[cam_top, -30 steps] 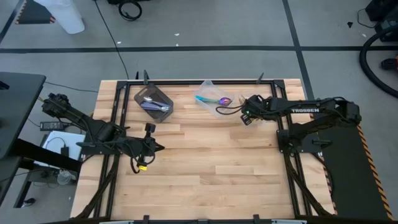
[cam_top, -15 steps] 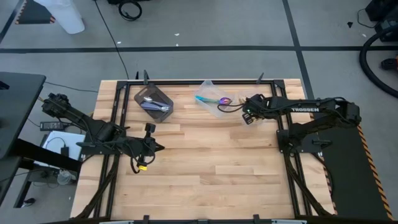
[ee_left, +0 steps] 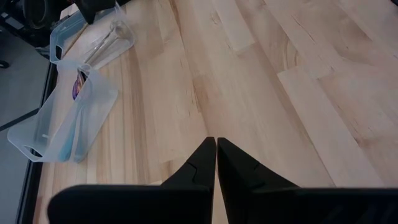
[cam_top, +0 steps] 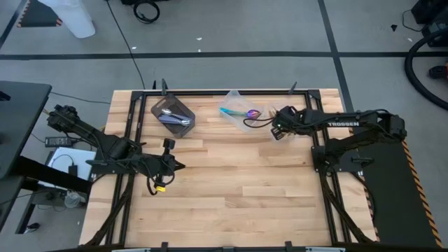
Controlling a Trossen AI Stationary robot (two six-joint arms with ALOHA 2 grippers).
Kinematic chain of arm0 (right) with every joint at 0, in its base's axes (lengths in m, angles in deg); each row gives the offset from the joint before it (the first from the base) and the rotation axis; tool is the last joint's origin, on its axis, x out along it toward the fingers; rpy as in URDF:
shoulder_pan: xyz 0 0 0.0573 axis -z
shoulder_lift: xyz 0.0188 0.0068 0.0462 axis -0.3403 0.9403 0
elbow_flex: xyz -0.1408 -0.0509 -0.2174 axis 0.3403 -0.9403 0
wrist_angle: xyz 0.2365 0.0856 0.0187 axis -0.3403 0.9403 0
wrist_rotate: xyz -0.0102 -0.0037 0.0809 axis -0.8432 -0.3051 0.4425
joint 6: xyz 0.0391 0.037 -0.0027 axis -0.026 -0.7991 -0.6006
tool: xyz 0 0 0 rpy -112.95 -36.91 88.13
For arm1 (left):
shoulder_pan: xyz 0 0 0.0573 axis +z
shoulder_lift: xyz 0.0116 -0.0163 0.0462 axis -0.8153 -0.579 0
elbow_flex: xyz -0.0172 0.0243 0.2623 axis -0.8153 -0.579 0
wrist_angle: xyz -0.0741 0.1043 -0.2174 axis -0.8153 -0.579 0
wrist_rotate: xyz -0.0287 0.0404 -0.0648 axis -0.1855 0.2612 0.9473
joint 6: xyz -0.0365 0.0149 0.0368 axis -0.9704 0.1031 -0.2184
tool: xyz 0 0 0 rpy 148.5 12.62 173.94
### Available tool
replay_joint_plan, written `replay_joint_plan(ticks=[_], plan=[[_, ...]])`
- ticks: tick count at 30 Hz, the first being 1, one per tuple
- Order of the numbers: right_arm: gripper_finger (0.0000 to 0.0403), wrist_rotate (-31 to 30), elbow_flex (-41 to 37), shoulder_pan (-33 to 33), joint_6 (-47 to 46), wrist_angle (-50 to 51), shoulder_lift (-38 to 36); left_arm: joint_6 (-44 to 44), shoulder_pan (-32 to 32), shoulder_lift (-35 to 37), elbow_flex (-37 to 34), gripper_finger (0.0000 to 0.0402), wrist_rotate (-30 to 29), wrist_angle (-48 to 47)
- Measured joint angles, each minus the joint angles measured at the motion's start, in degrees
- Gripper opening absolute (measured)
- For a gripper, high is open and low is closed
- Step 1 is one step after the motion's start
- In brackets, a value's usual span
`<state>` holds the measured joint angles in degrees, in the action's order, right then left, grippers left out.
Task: Sort silverware by color (type)
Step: Put the gold spoon into the right transparent bin, then return to Home Position
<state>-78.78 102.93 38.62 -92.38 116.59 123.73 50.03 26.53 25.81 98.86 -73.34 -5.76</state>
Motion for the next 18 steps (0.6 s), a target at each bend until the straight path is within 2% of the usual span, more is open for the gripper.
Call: replay_joint_plan(ticks=[9,18], plan=[[0.0028,1.2,-8.2,0.0,-0.2,-10.6,0.0,0.0,0.0,0.0,0.0,0.0023,0.0,0.0],[0.0086,3.2,-10.0,0.2,-1.3,-11.8,0.0,0.0,0.0,0.0,0.0,0.0023,0.0,0.0]])
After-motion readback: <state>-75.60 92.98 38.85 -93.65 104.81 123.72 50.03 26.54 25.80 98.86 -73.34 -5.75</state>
